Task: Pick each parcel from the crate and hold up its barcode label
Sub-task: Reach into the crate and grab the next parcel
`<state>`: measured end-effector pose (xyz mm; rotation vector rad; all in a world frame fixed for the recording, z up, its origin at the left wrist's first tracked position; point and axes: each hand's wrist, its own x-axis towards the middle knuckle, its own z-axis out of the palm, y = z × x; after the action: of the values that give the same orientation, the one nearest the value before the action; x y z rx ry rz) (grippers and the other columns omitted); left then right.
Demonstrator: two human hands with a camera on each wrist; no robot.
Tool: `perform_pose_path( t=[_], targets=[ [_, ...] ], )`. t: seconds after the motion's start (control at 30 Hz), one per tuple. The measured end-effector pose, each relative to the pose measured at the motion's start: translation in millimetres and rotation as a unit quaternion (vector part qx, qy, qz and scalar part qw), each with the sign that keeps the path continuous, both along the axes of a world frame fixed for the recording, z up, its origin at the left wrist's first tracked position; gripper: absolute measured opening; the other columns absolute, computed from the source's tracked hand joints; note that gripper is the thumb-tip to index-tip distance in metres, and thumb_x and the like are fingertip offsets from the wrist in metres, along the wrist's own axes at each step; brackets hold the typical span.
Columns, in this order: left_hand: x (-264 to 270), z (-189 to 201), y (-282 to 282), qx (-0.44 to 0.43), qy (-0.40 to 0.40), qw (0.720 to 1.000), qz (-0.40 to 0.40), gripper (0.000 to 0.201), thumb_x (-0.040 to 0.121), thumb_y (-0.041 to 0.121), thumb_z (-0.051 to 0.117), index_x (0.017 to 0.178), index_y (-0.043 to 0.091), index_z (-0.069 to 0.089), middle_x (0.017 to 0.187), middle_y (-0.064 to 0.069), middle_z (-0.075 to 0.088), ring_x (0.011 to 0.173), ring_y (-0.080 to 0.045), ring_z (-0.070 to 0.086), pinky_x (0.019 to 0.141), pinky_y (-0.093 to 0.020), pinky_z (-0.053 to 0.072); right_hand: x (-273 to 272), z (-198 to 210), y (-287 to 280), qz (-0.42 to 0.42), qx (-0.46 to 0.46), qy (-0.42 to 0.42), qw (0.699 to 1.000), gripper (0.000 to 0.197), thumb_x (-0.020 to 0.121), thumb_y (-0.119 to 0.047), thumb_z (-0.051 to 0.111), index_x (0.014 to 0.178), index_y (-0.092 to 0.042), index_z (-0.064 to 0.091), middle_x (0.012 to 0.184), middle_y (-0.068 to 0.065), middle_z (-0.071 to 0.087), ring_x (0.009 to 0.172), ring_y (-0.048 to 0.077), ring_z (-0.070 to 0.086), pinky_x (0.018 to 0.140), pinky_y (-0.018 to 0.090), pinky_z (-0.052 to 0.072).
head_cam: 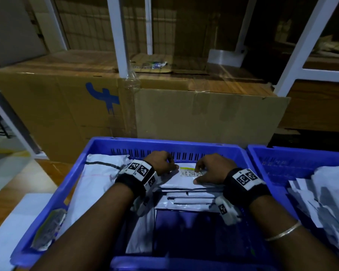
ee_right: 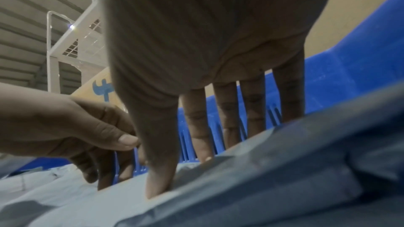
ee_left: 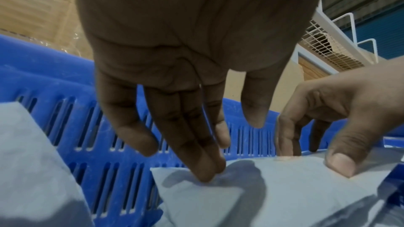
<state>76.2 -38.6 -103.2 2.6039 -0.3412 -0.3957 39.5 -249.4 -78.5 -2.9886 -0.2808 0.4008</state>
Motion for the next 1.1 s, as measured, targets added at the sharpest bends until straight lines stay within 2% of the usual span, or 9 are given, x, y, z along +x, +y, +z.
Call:
perform_pose_path(
  t=[0.2, 0.47, 0.57, 0.63, 0.73, 0.87, 0.97, 1.03, 1.1],
  targets=[
    [1, 2, 8, -0.036, -0.004, 0.999, 0.005, 0.026, 0.087, 0.042, 0.066, 0.095, 0.017, 0.068, 0.097, -0.007, 0.072, 0.091, -0.023, 0.066, 0.086, -0.036, 0.054, 1, -3, 2, -0.012, 0.052, -0.031, 0.998, 0.046, 0.073, -0.062, 0.071, 0.109, -0.035, 0.066, 0.119, -0.009, 0.063, 0.112, 0.015, 0.058, 0.095, 0.038, 0.049],
    [-1, 17, 12, -0.09, -0.028, 0.995, 0.041, 0.021, 0.088, 0.037, 0.066, 0.09, 0.016, 0.07, 0.086, -0.006, 0.073, 0.076, -0.019, 0.07, 0.073, -0.032, 0.057, -1, -3, 3, 0.013, 0.094, -0.091, 0.991, 0.044, 0.08, -0.057, 0.067, 0.113, -0.029, 0.066, 0.117, -0.004, 0.063, 0.111, 0.017, 0.058, 0.089, 0.034, 0.049],
    [-4, 27, 9, -0.088, -0.035, 0.994, 0.051, 0.018, 0.089, 0.037, 0.065, 0.089, 0.019, 0.066, 0.085, -0.006, 0.072, 0.077, -0.018, 0.067, 0.064, -0.025, 0.048, -3, 2, 9, 0.026, 0.12, -0.121, 0.985, 0.033, 0.085, -0.048, 0.067, 0.107, -0.024, 0.068, 0.109, -0.003, 0.066, 0.103, 0.018, 0.062, 0.083, 0.032, 0.051],
    [-4, 36, 10, -0.074, -0.042, 0.995, 0.05, 0.023, 0.088, 0.039, 0.065, 0.094, 0.016, 0.069, 0.094, -0.01, 0.072, 0.088, -0.023, 0.066, 0.069, -0.027, 0.046, -5, 4, 14, 0.037, 0.133, -0.131, 0.982, 0.025, 0.087, -0.044, 0.066, 0.101, -0.024, 0.069, 0.101, -0.006, 0.067, 0.095, 0.015, 0.063, 0.074, 0.027, 0.047],
    [-4, 57, 17, -0.075, -0.043, 0.995, 0.051, 0.031, 0.089, 0.038, 0.065, 0.101, 0.01, 0.069, 0.1, -0.014, 0.072, 0.092, -0.027, 0.066, 0.069, -0.026, 0.044, -7, 8, 22, 0.051, 0.149, -0.144, 0.977, 0.019, 0.086, -0.043, 0.066, 0.086, -0.024, 0.069, 0.083, -0.009, 0.068, 0.08, 0.013, 0.063, 0.067, 0.029, 0.049],
    [-16, 93, 37, -0.105, -0.036, 0.991, 0.069, 0.029, 0.093, 0.033, 0.062, 0.103, 0.006, 0.066, 0.095, -0.015, 0.072, 0.063, -0.018, 0.062, 0.048, -0.019, 0.045, -7, 16, 41, 0.073, 0.185, -0.121, 0.973, 0.015, 0.085, -0.038, 0.069, 0.084, -0.024, 0.072, 0.079, -0.009, 0.07, 0.075, 0.01, 0.064, 0.069, 0.03, 0.051],
    [-31, 117, 59, -0.11, -0.022, 0.989, 0.094, 0.027, 0.096, 0.033, 0.057, 0.097, 0.006, 0.061, 0.09, -0.013, 0.068, 0.059, -0.017, 0.06, 0.035, -0.013, 0.037, -6, 23, 65, 0.09, 0.218, -0.1, 0.967, 0.016, 0.084, -0.036, 0.071, 0.084, -0.021, 0.075, 0.081, -0.008, 0.073, 0.077, 0.011, 0.065, 0.074, 0.031, 0.053],
    [-42, 129, 78, -0.088, -0.033, 0.99, 0.105, 0.031, 0.097, 0.037, 0.055, 0.095, 0.007, 0.062, 0.092, -0.011, 0.07, 0.064, -0.018, 0.063, 0.034, -0.013, 0.036, -6, 28, 85, 0.105, 0.236, -0.083, 0.963, 0.016, 0.084, -0.034, 0.073, 0.082, -0.018, 0.075, 0.08, -0.002, 0.073, 0.078, 0.013, 0.066, 0.074, 0.031, 0.052],
    [-51, 136, 95, -0.072, -0.036, 0.989, 0.12, 0.033, 0.096, 0.039, 0.055, 0.099, 0.007, 0.064, 0.095, -0.01, 0.072, 0.069, -0.022, 0.066, 0.042, -0.017, 0.043, -8, 32, 107, 0.129, 0.246, -0.07, 0.958, 0.015, 0.084, -0.03, 0.074, 0.081, -0.016, 0.076, 0.081, 0.002, 0.074, 0.076, 0.013, 0.064, 0.07, 0.028, 0.048]
  ],
)
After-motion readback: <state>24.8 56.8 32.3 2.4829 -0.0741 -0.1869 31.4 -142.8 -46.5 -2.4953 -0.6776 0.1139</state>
